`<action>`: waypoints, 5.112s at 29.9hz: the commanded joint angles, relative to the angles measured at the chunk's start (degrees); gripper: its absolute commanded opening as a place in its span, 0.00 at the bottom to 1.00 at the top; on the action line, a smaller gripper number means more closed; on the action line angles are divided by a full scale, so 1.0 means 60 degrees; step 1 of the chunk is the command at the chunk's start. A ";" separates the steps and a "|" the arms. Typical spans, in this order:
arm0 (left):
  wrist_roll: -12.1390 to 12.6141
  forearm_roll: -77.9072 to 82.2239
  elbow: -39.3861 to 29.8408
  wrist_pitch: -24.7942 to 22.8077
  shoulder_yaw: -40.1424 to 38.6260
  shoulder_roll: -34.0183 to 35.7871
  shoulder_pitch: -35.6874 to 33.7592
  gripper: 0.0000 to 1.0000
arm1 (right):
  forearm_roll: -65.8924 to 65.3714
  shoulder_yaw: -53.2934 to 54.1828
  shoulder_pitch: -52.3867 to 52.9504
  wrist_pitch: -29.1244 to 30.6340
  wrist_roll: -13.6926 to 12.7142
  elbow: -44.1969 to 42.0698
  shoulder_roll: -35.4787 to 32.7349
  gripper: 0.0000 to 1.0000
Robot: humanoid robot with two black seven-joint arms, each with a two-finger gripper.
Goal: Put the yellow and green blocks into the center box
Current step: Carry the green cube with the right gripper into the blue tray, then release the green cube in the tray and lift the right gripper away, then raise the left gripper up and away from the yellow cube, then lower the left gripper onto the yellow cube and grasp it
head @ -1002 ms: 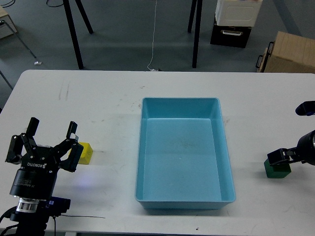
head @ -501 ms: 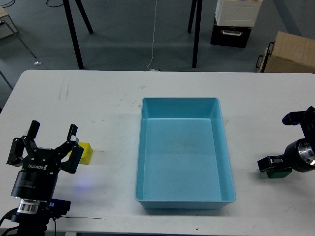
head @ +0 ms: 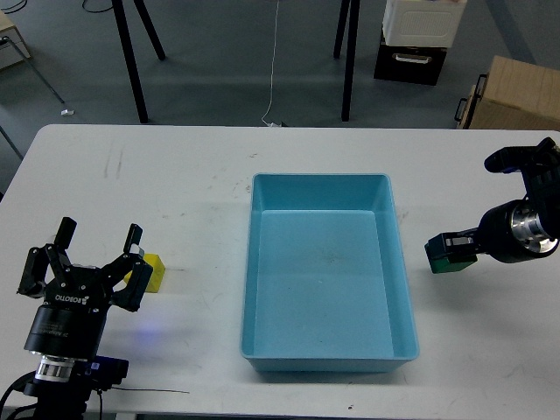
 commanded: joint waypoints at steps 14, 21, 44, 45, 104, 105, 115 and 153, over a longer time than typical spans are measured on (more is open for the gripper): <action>0.0000 0.0210 0.0000 0.0000 -0.0030 0.0000 0.0002 1.00 | 0.2131 -0.1903 0.2631 -0.0835 0.0081 -0.1981 0.7705 0.01; 0.0000 0.0210 0.0000 0.0000 0.0014 0.0000 0.0002 1.00 | 0.2451 -0.2474 0.2704 -0.0732 -0.0007 -0.2158 0.8102 0.40; 0.0044 0.0327 0.0147 0.0000 0.0028 0.0000 -0.0115 1.00 | 0.5043 0.0877 0.2838 -0.0746 0.0139 -0.5436 0.5452 0.96; 0.0029 0.0327 0.0147 0.0000 0.0014 0.0000 -0.0115 1.00 | 0.5249 0.1199 0.2618 -0.0732 0.0140 -0.5759 0.5320 0.96; 0.0336 0.0094 0.1302 0.0000 -0.1947 0.0879 -0.2880 1.00 | 1.3395 2.1021 -1.9269 0.1122 0.2117 -0.1016 0.3195 0.96; 0.0351 -0.0154 0.1391 0.0000 -0.2036 0.0835 -0.3188 1.00 | 1.3395 2.1051 -1.9284 0.1122 0.2117 -0.0943 0.3195 0.96; 0.0249 -0.0977 0.1143 0.0000 -0.1979 0.4375 -0.4743 1.00 | 1.3395 2.1476 -1.9635 0.1122 0.2132 -0.0606 0.3677 0.96; 0.1509 0.4890 0.0821 0.0000 2.0490 0.5391 -2.2439 1.00 | 1.3337 2.1007 -1.9650 0.1122 0.2132 0.0083 0.4894 0.96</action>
